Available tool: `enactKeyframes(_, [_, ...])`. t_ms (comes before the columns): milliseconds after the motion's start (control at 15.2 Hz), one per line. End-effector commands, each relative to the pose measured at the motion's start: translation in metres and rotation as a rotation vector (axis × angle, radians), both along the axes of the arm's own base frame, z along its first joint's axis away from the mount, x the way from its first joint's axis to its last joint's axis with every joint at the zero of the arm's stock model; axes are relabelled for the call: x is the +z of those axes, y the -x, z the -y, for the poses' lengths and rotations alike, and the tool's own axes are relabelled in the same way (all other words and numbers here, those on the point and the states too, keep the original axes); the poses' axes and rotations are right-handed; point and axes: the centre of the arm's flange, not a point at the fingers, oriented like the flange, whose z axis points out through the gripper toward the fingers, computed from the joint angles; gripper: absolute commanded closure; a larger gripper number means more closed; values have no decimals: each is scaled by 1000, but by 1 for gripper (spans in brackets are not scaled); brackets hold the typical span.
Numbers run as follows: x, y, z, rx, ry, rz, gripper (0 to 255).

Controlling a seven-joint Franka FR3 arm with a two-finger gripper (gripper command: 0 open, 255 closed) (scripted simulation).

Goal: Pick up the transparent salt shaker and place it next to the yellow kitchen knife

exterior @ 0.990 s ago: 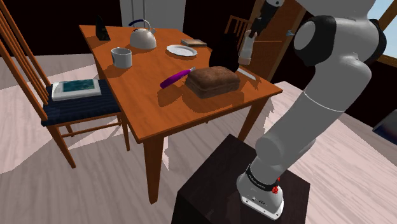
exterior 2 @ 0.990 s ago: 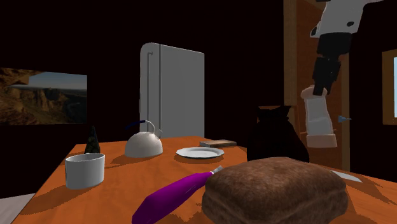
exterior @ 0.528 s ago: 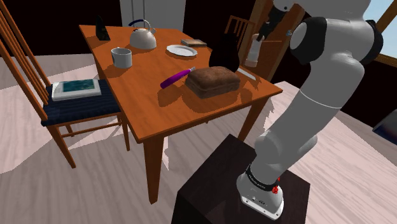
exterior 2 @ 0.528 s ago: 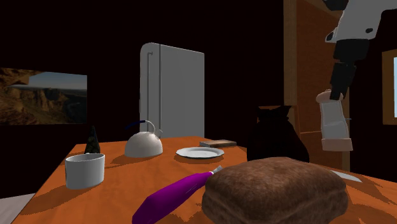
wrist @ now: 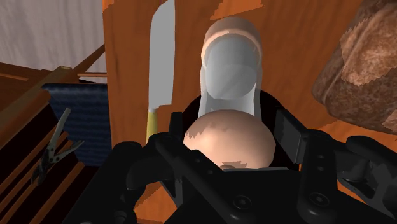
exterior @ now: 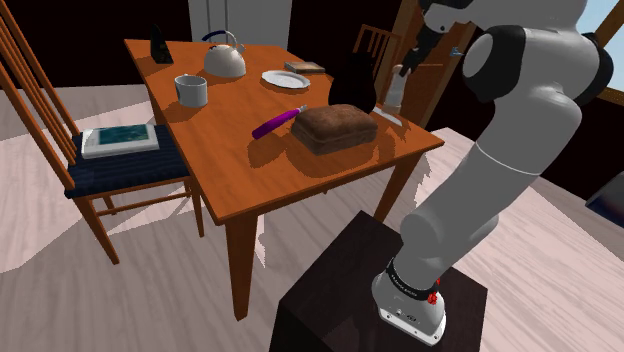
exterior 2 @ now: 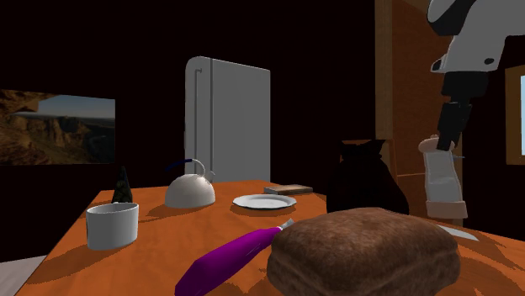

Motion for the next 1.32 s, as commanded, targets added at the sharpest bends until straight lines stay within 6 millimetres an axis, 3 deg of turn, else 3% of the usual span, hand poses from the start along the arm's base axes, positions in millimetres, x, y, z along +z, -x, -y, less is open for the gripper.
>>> enactKeyframes(0, [-11,0,0,0,1,1,255])
enactKeyframes(462, [-52,0,0,0,1,1,255])
enactKeyframes(990, [-52,0,0,0,1,1,255])
enactKeyframes(1056, [-52,0,0,0,1,1,0])
enactKeyframes(1254, [-52,0,0,0,1,1,0])
